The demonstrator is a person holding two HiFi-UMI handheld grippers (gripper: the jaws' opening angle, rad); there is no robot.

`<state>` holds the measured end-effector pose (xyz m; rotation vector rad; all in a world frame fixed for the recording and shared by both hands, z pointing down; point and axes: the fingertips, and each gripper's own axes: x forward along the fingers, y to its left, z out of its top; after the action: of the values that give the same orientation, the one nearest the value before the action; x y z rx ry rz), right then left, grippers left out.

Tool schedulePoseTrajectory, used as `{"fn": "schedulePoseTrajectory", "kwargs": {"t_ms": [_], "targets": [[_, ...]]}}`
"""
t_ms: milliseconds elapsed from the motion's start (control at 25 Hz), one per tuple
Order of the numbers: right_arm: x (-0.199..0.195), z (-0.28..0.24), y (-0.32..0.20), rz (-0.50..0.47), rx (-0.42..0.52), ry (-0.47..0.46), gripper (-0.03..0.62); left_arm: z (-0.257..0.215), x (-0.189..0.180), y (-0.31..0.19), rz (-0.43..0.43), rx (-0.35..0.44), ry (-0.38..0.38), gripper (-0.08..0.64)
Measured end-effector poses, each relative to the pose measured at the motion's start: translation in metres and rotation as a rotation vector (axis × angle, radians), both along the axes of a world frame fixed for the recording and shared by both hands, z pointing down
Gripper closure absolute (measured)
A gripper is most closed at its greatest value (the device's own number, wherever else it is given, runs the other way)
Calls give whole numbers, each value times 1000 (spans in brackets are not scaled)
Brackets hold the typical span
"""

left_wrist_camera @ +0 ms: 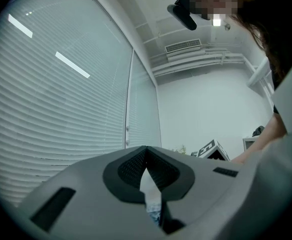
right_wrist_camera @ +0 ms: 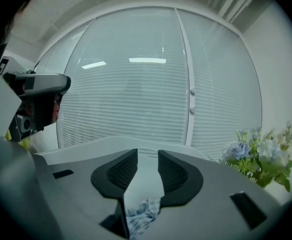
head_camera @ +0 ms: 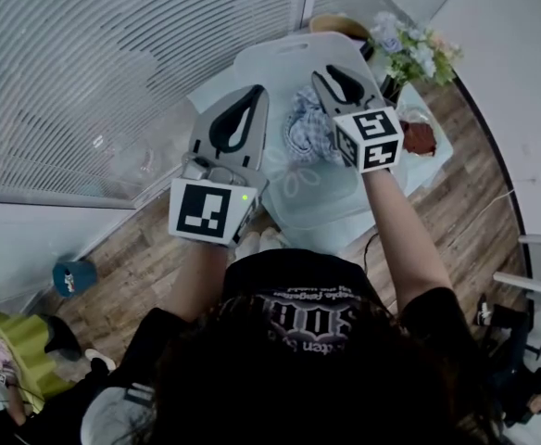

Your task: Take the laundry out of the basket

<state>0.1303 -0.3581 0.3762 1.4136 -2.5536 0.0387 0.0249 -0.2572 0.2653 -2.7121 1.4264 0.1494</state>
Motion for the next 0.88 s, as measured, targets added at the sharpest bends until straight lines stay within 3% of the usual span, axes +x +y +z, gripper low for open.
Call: {"fn": "schedulePoseTrajectory", "kwargs": {"t_ms": [360,680,880], "targets": [[1,47,2,-19,-176,-3,228,-1,4,-7,5,5,15,558],[15,111,0,14,-424,108,166,2,3,-10,14,6,7,558],[11,138,1,-19,-508,170,155,2,6,-12,19,5,1,558]]}}
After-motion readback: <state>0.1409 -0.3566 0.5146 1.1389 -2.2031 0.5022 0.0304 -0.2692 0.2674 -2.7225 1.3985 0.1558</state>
